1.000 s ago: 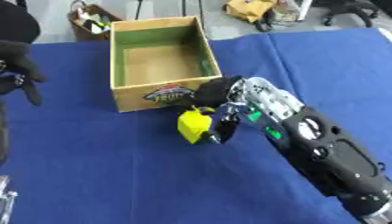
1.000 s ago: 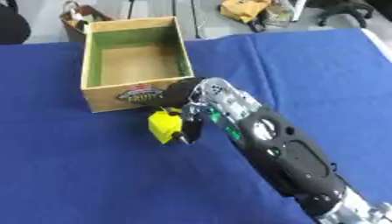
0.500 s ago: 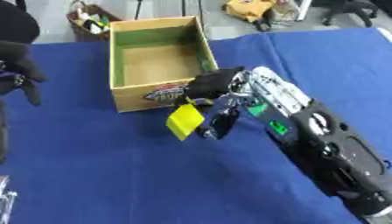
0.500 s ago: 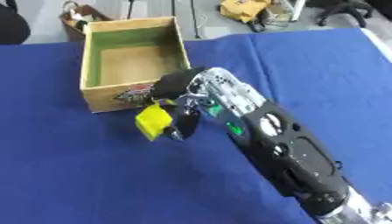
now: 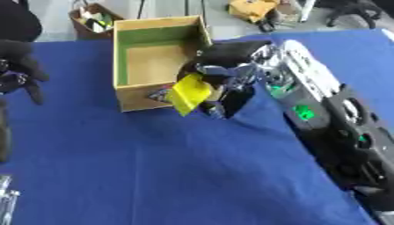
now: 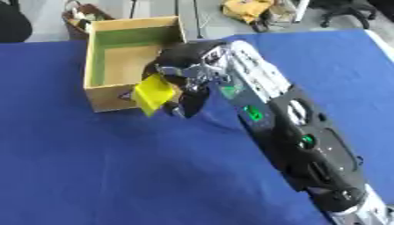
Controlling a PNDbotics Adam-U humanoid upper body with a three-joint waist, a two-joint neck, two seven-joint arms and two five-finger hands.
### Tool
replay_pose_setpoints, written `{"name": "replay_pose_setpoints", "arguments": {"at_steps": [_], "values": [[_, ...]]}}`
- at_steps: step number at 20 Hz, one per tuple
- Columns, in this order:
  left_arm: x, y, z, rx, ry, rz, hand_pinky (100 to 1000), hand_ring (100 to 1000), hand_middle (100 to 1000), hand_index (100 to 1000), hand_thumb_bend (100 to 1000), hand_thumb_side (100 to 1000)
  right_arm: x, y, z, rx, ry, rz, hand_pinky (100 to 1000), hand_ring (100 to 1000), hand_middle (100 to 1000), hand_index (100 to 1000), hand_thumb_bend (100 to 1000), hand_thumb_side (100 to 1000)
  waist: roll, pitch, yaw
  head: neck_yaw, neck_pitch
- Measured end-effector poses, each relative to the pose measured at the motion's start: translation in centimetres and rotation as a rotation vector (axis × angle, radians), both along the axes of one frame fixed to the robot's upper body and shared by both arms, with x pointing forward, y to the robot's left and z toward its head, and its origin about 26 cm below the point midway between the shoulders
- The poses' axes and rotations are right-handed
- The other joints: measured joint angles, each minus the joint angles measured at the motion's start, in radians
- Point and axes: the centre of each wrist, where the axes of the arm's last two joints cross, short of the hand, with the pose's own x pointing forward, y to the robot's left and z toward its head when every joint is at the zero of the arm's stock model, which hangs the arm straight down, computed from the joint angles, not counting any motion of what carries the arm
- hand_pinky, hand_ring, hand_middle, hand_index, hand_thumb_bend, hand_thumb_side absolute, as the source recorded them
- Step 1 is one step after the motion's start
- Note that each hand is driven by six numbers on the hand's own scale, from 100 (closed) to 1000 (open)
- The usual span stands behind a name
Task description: Pick up objects on the table and place them in the box.
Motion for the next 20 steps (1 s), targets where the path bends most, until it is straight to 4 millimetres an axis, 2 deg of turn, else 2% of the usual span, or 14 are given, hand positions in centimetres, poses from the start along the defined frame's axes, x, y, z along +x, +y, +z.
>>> {"name": "replay_pose_setpoints", "arguments": {"at_steps": [5, 9, 14, 20], "values": [[0.0, 0.0, 0.0, 0.000, 0.000, 0.000, 247, 458, 458, 627, 100, 828, -1.0, -1.6, 2.7, 0.115, -0.025, -0.036, 357, 456, 100, 182, 100, 100, -0.007, 0.002, 0.008, 0.020, 0.000], [0.0, -0.1, 0.2, 0.001, -0.008, -0.003, 246, 458, 458, 627, 100, 828, -1.1, -2.2, 4.6, 0.212, -0.125, -0.114, 373, 459, 100, 180, 100, 100, -0.014, 0.018, 0.026, 0.018, -0.005], [0.1, -0.5, 0.8, 0.009, -0.031, -0.021, 244, 458, 458, 627, 100, 828, 1.4, -2.8, 5.6, 0.345, -0.320, -0.307, 378, 454, 100, 183, 100, 111, -0.020, 0.052, 0.064, -0.008, -0.033], [0.0, -1.3, 1.8, 0.027, -0.069, -0.061, 241, 458, 459, 627, 100, 828, 5.3, -3.7, 5.2, 0.512, -0.547, -0.481, 356, 445, 100, 187, 100, 137, -0.034, 0.101, 0.136, -0.078, -0.080]]}}
